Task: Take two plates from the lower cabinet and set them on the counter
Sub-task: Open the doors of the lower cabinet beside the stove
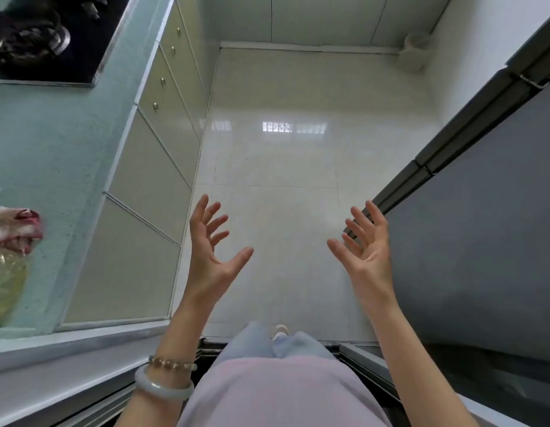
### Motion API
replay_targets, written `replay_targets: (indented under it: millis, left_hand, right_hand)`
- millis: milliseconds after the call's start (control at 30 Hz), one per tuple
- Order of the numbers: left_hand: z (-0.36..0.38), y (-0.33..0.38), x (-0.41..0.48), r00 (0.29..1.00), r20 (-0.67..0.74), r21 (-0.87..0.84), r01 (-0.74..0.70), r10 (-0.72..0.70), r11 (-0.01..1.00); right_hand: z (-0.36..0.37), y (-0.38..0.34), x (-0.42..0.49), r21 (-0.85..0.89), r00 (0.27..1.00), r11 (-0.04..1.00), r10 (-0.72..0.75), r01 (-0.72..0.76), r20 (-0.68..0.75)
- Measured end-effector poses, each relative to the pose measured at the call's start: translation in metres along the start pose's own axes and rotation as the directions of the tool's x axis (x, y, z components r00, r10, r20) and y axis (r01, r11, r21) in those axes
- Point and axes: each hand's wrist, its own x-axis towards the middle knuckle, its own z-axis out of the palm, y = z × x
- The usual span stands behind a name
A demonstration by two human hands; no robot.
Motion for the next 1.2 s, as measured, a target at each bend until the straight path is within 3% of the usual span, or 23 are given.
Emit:
replay_targets:
  millis: [367, 833, 1200]
  left_hand:
    - [0.004, -0.013, 0.093, 1.000, 0.018, 0.000, 0.007, -0.007, 1.000]
    - [-0.006, -0.035, 0.329, 0.993, 0.113, -0.003, -0.041, 0.041, 0.999]
    - [0.040, -0.037, 0.502, 0.993, 0.095, -0.001, -0.066, 0.066, 0.998]
  right_hand:
    - [0.016, -0.006, 0.096, 0.004, 1.000, 1.000, -0.018, 0.018, 0.007]
    - [0.090, -0.026, 0.296, 0.003, 0.991, 0.998, -0.068, 0.069, -0.117]
    - [0.103, -0.042, 0.477, -0.029, 0.993, 0.995, -0.093, 0.091, -0.076]
